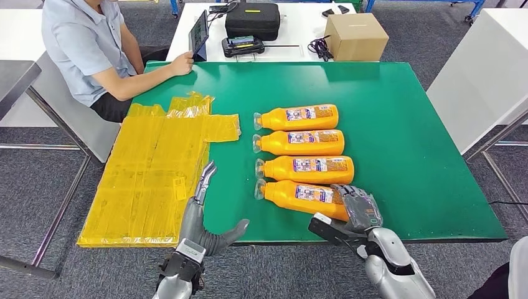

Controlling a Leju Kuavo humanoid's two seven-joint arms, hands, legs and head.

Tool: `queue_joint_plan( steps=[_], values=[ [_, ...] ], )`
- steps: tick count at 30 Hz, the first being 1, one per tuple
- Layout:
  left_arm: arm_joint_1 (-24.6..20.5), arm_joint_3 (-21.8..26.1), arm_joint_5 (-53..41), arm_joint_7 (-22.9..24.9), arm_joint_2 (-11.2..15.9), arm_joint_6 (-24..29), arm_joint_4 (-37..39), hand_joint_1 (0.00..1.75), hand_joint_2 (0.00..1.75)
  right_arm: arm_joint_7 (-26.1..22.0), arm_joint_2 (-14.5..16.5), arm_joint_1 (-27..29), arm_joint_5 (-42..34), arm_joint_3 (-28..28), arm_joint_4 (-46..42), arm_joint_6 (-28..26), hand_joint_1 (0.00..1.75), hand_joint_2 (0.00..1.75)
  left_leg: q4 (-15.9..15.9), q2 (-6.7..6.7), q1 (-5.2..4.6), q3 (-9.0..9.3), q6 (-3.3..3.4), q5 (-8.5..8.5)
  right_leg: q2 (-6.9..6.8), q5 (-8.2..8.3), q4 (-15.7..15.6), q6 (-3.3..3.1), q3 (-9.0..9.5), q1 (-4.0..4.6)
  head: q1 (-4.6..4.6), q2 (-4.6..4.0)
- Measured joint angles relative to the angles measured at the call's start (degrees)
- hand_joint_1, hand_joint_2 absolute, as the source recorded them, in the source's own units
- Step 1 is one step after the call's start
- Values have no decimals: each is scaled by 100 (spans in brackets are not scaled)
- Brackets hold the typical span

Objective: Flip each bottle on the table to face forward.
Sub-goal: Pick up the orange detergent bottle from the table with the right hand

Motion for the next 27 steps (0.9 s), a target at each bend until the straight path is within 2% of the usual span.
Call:
queue_joint_plan(
  steps=[6, 9, 12, 19, 23, 27],
  values=[
    [-7, -2, 52, -38, -2, -18, 30, 0, 175, -151, -30, 4, -217, -7, 11, 70, 175, 175, 0, 1, 0, 10, 0, 0, 1, 0, 0, 0, 7, 0, 0, 0],
    [-17, -1, 316, -80, -22, -160, 43, 0, 175, -543, -38, 26, -766, -49, 10, 234, 175, 175, 0, 5, 0, 11, 0, -1, 2, 0, -1, 0, 8, 0, 1, 0],
    [-25, 8, 928, -32, -83, -543, 64, 0, 175, -824, -29, 73, -1224, -114, 8, 345, 175, 175, 0, 10, 0, 13, -1, -3, 4, 0, -1, 0, 8, 1, 1, 0],
    [-45, 46, 1379, 56, -177, -840, 115, 0, 175, -901, 11, 140, -1357, -207, -3, 342, 175, 175, 0, 17, 3, 19, -3, -5, 7, 1, -1, -1, 10, 5, 0, 0],
    [-41, 154, 2245, 307, -244, -1270, 127, 0, 175, -987, 56, 193, -1501, -274, -28, 269, 175, 175, 0, 18, 3, 18, -3, -4, 7, 1, 0, -1, 12, 4, 1, 0],
    [-42, 242, 2617, 287, -282, -1265, 149, 0, 175, -1163, 133, 284, -1737, -402, -109, 228, 175, 175, 0, 16, 2, 14, -3, -4, 7, 1, 0, -1, 11, 3, 1, 0]
  ],
)
